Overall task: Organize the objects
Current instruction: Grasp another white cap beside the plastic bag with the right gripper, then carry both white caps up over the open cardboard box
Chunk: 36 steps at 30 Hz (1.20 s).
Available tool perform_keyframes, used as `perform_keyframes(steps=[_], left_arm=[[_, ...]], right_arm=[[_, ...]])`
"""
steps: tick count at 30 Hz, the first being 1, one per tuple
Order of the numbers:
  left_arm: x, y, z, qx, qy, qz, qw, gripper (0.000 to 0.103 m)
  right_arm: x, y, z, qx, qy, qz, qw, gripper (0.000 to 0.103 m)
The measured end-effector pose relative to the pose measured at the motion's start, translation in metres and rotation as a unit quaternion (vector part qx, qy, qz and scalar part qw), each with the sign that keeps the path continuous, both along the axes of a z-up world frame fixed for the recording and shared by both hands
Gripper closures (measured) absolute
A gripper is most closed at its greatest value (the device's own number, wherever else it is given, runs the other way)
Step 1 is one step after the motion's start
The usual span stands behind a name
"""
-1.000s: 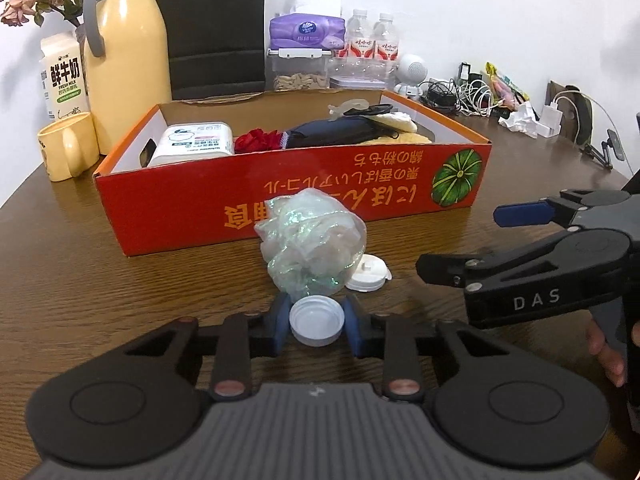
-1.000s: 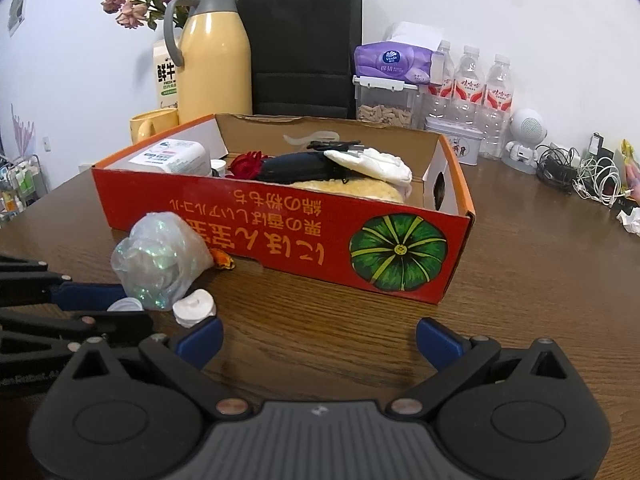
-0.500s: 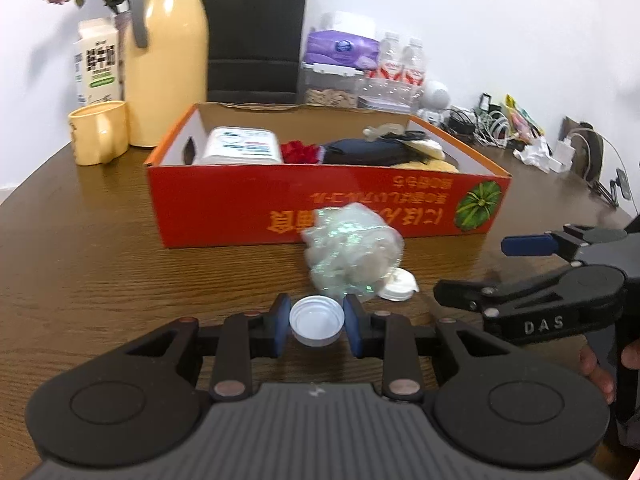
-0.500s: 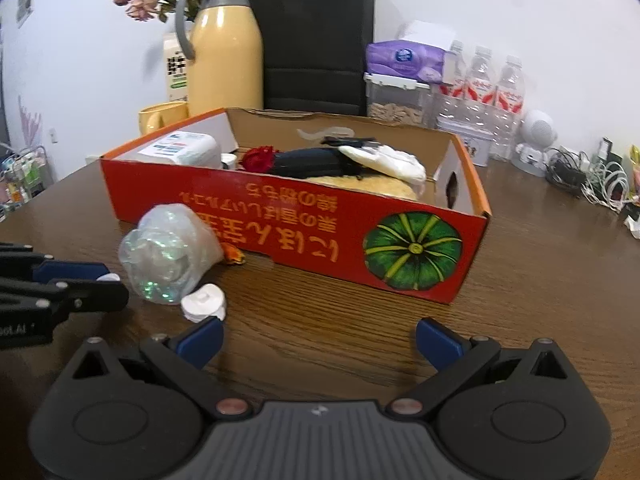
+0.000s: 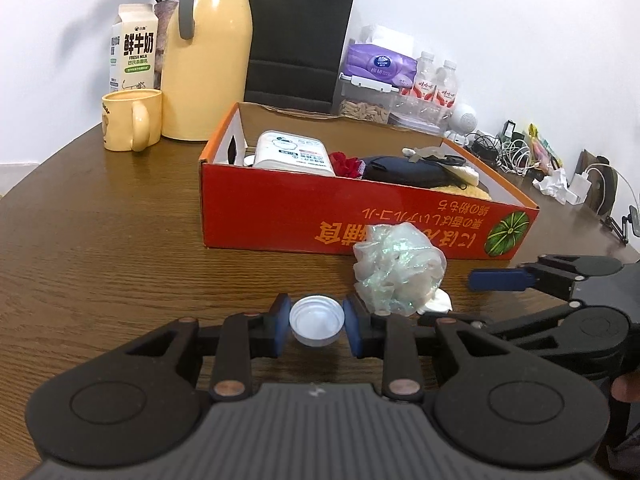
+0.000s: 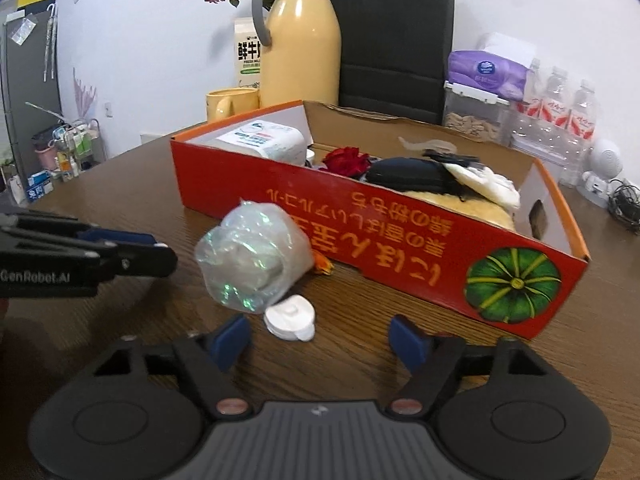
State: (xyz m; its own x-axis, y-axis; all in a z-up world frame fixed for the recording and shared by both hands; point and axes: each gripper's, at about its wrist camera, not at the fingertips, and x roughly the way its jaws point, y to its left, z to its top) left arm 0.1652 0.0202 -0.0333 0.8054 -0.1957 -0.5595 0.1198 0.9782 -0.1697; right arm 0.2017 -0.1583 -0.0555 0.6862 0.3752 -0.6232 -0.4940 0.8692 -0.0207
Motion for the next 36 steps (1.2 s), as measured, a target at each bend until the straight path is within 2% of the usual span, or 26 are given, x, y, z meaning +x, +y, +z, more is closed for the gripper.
perform_keyframes(steps=[3, 5, 9, 22, 29, 36], left_arm=[[0.001, 0.001, -0.001, -0.004, 0.003, 0.002, 1.0000, 0.074], [0.001, 0.001, -0.001, -0.006, 0.004, 0.002, 1.0000, 0.074], [0.001, 0.001, -0.001, -0.005, 0.003, 0.003, 1.0000, 0.074], [-0.004, -0.001, 0.006, 0.005, -0.016, 0.011, 0.9998, 0.074], [-0.003, -0.007, 0.040, 0.021, -0.068, 0.005, 0.9975, 0.074], [0.027, -0.024, 0.080, 0.034, -0.124, -0.002, 0.9918, 0.074]], right_arm=[[0.001, 0.003, 0.001, 0.009, 0.002, 0.008, 1.000, 0.047], [0.000, 0.005, 0.001, 0.016, 0.002, 0.016, 1.000, 0.063], [-0.003, 0.007, 0.001, 0.020, 0.000, 0.024, 1.000, 0.077], [-0.019, 0.000, 0.009, 0.030, -0.025, 0.009, 0.999, 0.077], [-0.020, -0.013, 0.035, 0.043, -0.064, -0.001, 0.997, 0.077], [0.001, -0.022, 0.075, 0.050, -0.125, -0.024, 0.991, 0.077]])
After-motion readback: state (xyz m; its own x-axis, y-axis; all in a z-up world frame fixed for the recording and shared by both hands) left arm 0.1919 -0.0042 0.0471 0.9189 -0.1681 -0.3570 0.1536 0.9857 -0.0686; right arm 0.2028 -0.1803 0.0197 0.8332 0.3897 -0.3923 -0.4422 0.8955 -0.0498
